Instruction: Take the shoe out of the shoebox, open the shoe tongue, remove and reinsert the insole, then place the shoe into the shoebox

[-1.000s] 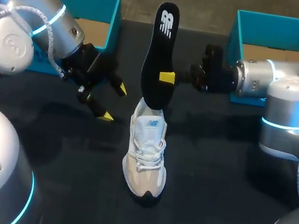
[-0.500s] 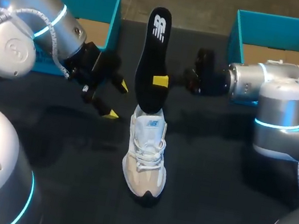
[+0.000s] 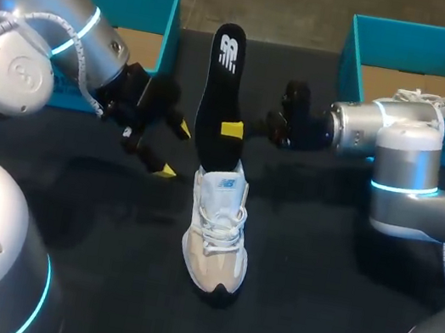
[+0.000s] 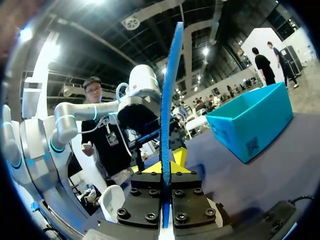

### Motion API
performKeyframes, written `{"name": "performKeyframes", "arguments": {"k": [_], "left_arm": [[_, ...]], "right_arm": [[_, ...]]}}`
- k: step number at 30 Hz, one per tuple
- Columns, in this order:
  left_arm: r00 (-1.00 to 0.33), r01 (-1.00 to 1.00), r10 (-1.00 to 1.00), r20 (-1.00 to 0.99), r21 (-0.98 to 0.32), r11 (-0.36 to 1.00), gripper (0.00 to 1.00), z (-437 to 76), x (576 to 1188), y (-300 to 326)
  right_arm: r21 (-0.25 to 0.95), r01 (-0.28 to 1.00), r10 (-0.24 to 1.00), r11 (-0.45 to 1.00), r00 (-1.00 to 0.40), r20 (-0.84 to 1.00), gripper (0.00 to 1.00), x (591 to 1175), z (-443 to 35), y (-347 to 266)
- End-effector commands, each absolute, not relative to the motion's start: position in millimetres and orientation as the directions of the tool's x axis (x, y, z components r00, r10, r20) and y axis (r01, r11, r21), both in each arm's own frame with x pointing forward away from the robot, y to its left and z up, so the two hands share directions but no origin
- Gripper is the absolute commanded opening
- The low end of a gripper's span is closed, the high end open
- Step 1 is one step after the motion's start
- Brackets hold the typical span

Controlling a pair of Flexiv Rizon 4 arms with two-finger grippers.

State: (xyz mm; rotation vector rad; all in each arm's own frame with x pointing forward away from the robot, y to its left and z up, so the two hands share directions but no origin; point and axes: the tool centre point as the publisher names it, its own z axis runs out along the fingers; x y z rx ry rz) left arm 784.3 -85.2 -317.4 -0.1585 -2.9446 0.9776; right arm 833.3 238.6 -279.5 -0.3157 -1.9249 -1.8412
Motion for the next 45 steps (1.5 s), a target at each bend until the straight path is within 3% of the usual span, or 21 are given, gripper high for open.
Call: {"name": "performKeyframes", "arguments": {"k": [1, 24, 45], "left_arm": [[-0.994, 0.086, 0.108, 0.003, -0.593, 0.801, 1.0, -319, 783, -83], [-0.996, 0.067, 0.087, 0.004, -0.598, 0.798, 1.0, -322, 786, -75], [-0.993, 0.086, 0.114, 0.011, -0.593, 0.801, 1.0, -325, 791, -81]], "right_arm": [[0.879, 0.47, -0.122, 0.084, -0.87, 0.477, 0.0, 829, -280, 235], [0.859, 0.51, -0.003, 0.043, -0.86, 0.51, 0.0, 818, -293, 232], [0.831, 0.553, 0.025, 0.057, -0.833, 0.553, 0.0, 808, -318, 228]]}}
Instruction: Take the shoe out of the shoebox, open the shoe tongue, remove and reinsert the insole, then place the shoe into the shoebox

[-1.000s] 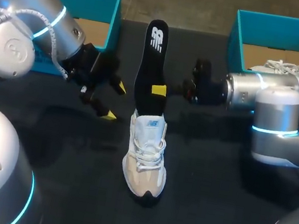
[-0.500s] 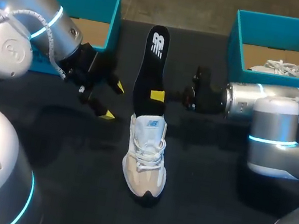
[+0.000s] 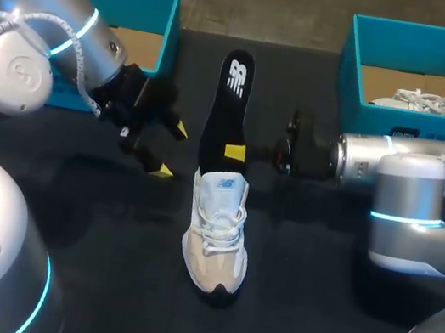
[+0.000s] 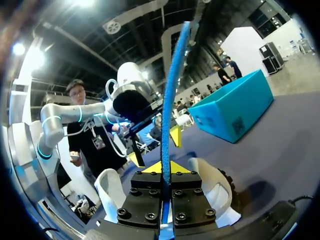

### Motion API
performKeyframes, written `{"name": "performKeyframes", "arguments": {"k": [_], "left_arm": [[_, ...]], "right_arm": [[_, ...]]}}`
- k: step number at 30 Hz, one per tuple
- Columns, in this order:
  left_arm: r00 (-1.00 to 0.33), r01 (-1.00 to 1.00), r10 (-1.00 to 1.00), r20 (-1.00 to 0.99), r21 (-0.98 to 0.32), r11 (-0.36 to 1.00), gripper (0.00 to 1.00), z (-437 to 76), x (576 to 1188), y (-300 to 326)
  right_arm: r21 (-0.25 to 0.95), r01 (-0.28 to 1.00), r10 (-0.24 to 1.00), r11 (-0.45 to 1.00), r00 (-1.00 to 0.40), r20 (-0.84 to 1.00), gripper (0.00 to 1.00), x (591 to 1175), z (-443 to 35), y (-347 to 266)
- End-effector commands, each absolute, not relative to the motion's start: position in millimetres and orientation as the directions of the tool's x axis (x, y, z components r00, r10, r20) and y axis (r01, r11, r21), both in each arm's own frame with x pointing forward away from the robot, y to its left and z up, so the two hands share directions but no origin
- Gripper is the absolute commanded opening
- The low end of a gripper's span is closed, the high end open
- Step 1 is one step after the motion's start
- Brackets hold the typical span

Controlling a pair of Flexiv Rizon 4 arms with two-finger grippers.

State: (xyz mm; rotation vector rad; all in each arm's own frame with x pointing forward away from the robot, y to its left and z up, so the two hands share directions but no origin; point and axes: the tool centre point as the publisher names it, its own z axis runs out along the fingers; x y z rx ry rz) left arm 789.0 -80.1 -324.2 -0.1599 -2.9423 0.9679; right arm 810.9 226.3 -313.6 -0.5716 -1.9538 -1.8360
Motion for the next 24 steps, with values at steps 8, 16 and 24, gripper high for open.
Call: {"name": "performKeyframes", "arguments": {"k": [8, 16, 24], "left_arm": [[-0.994, 0.084, 0.113, 0.011, -0.594, 0.8, 1.0, -325, 793, -81], [-0.994, 0.083, 0.111, 0.01, -0.597, 0.798, 1.0, -325, 794, -80], [-0.994, 0.081, 0.112, 0.015, -0.602, 0.794, 1.0, -327, 794, -81]], "right_arm": [[0.812, 0.58, 0.029, 0.063, -0.814, 0.58, 0.0, 802, -326, 228], [0.782, 0.619, 0.03, 0.075, -0.785, 0.618, 0.0, 792, -335, 229], [0.757, 0.648, 0.037, 0.08, -0.761, 0.648, 0.0, 783, -344, 229]]}}
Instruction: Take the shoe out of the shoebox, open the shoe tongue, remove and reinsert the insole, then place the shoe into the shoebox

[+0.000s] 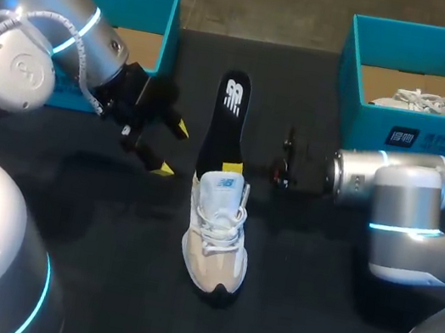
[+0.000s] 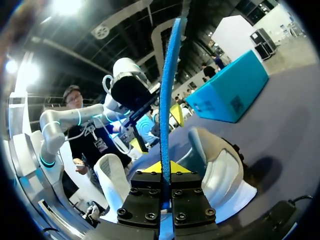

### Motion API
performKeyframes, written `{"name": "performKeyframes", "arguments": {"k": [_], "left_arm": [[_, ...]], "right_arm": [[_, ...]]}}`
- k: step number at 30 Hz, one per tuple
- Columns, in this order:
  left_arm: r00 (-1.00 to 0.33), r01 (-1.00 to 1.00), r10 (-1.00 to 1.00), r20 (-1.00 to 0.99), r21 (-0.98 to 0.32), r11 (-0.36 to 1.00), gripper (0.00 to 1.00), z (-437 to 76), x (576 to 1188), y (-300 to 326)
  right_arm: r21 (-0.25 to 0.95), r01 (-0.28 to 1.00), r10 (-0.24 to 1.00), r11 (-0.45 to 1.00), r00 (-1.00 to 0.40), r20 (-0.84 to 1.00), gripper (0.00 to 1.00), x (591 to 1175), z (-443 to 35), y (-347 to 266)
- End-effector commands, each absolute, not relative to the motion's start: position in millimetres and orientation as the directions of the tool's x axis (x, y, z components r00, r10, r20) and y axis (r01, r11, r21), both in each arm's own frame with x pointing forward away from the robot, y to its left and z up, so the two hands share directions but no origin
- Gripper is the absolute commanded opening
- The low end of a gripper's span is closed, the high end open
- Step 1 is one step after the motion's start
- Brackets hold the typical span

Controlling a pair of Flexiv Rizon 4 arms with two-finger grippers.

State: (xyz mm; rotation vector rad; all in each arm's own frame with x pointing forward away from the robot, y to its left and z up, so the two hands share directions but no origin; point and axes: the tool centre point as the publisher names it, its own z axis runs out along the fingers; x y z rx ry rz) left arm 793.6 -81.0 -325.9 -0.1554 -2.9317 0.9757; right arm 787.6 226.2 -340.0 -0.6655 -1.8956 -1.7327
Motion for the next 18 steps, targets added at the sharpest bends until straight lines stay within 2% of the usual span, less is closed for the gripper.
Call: {"name": "performKeyframes", "arguments": {"k": [1, 11, 18], "left_arm": [[-0.994, 0.081, 0.112, 0.014, -0.602, 0.794, 1.0, -327, 794, -81], [-0.993, 0.08, 0.113, 0.017, -0.608, 0.79, 1.0, -329, 795, -82], [-0.993, 0.08, 0.116, 0.019, -0.614, 0.785, 1.0, -330, 795, -83]], "right_arm": [[0.756, 0.65, 0.037, 0.08, -0.759, 0.65, 0.0, 782, -344, 229], [0.765, 0.638, 0.049, 0.093, -0.77, 0.636, 0.0, 783, -335, 229], [0.779, 0.619, 0.045, 0.096, -0.785, 0.618, 0.2, 787, -329, 232]]}}
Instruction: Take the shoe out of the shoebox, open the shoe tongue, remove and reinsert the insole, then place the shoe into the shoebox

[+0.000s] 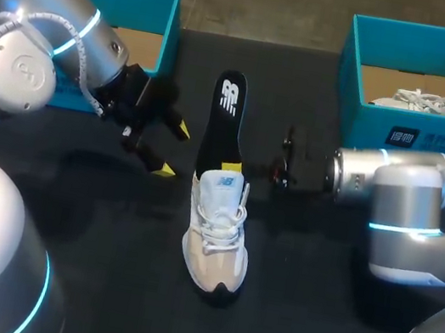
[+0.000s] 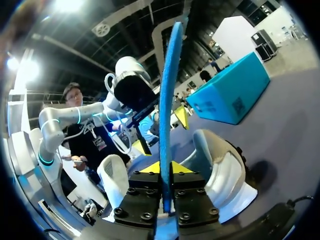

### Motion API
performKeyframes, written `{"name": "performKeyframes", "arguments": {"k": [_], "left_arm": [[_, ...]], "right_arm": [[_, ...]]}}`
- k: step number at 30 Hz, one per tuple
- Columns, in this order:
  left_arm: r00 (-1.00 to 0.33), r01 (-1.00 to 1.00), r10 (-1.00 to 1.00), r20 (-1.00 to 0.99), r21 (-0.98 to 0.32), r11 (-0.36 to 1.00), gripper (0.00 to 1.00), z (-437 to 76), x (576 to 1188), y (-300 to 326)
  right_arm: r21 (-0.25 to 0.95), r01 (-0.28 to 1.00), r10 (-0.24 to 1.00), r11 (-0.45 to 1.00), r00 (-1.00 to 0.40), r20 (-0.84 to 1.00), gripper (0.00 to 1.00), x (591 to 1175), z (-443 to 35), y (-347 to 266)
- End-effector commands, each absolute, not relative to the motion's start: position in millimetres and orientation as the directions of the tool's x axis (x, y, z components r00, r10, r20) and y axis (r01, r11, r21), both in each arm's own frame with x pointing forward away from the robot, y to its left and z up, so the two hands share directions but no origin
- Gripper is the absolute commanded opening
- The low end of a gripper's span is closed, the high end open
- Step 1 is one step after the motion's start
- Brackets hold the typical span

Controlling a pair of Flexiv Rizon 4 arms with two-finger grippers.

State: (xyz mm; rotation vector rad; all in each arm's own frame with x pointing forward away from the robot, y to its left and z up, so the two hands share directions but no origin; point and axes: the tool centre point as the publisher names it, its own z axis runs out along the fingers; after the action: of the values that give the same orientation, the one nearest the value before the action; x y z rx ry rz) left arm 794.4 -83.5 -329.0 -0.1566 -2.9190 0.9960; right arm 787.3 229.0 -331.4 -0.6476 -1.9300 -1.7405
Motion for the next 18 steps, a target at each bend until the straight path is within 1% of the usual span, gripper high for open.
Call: {"name": "performKeyframes", "arguments": {"k": [1, 2, 5, 9, 12, 16, 18], "left_arm": [[-0.993, 0.08, 0.117, 0.019, -0.614, 0.785, 1.0, -330, 795, -83], [-0.993, 0.081, 0.117, 0.019, -0.614, 0.785, 1.0, -330, 795, -83], [-0.993, 0.082, 0.12, 0.02, -0.614, 0.785, 1.0, -330, 795, -83], [-0.992, 0.084, 0.122, 0.021, -0.612, 0.786, 1.0, -330, 795, -82], [-0.992, 0.083, 0.122, 0.021, -0.613, 0.786, 1.0, -329, 795, -81], [-0.993, 0.081, 0.12, 0.022, -0.613, 0.786, 1.0, -329, 794, -80], [-0.993, 0.08, 0.118, 0.023, -0.613, 0.786, 1.0, -329, 794, -79]], "right_arm": [[0.779, 0.619, 0.044, 0.096, -0.785, 0.618, 0.25, 788, -329, 232], [0.779, 0.619, 0.044, 0.096, -0.785, 0.618, 0.26, 788, -329, 232], [0.781, 0.618, 0.045, 0.091, -0.786, 0.617, 0.27, 788, -329, 232], [0.788, 0.609, 0.044, 0.092, -0.793, 0.608, 0.31, 791, -325, 234], [0.793, 0.6, 0.036, 0.101, -0.799, 0.6, 0.32, 796, -323, 236], [0.796, 0.595, 0.019, 0.112, -0.802, 0.597, 0.29, 803, -321, 240], [0.795, 0.595, 0.008, 0.119, -0.801, 0.598, 0.24, 805, -321, 241]]}}
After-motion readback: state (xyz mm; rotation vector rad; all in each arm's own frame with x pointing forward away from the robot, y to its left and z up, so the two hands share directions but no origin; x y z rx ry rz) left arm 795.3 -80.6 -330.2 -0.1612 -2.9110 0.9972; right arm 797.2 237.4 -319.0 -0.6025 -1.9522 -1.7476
